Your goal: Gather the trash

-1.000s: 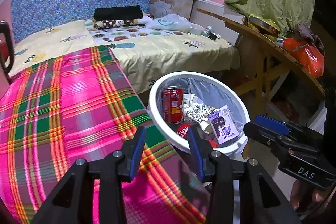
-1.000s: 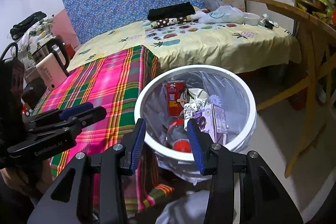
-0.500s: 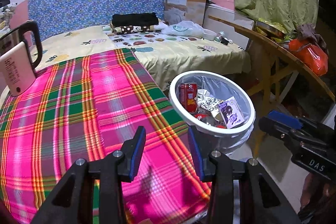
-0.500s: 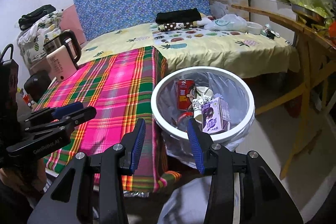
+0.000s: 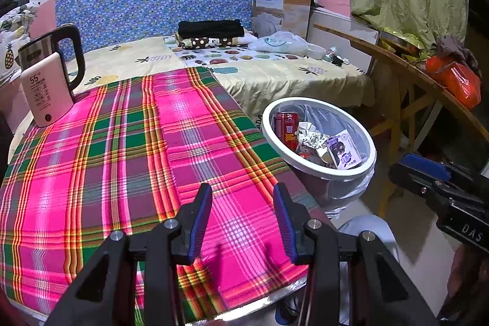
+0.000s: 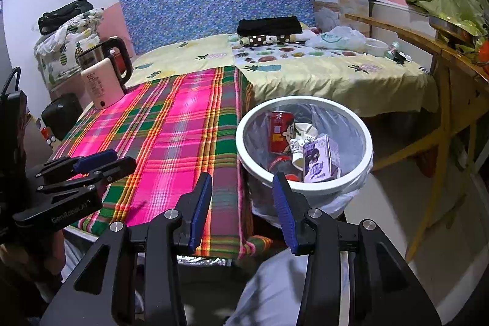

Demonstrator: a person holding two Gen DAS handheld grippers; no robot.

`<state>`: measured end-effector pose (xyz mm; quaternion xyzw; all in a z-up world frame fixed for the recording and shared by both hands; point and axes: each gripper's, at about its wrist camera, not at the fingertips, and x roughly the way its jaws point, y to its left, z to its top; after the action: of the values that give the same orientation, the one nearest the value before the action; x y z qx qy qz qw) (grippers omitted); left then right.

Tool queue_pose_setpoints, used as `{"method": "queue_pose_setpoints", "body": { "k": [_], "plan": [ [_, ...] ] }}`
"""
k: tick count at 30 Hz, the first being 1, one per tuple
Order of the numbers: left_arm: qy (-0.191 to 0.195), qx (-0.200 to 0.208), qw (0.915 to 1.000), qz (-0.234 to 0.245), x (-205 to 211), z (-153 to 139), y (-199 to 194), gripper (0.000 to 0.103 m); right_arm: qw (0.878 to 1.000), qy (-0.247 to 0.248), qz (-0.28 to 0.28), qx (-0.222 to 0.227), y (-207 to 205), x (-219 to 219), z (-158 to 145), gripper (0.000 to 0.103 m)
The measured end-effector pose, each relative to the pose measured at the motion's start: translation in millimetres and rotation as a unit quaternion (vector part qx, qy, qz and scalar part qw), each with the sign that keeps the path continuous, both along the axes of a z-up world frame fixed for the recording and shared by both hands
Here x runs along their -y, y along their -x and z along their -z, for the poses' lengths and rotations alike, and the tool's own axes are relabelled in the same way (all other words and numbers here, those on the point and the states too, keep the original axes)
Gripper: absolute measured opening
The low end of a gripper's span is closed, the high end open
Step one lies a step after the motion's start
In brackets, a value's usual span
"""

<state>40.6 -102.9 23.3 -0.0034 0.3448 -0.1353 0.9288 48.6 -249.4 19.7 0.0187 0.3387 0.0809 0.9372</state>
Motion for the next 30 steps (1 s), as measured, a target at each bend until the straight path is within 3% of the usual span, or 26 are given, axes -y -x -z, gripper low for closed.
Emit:
{"method": "queue_pose_setpoints", "body": {
  "k": [30],
  "plan": [
    [-0.014, -0.013, 0.9998, -0.009, -5, 14, 3, 0.047, 1.000, 0.002, -0.003, -0.012, 2, -6, 11, 0.043]
  ]
}}
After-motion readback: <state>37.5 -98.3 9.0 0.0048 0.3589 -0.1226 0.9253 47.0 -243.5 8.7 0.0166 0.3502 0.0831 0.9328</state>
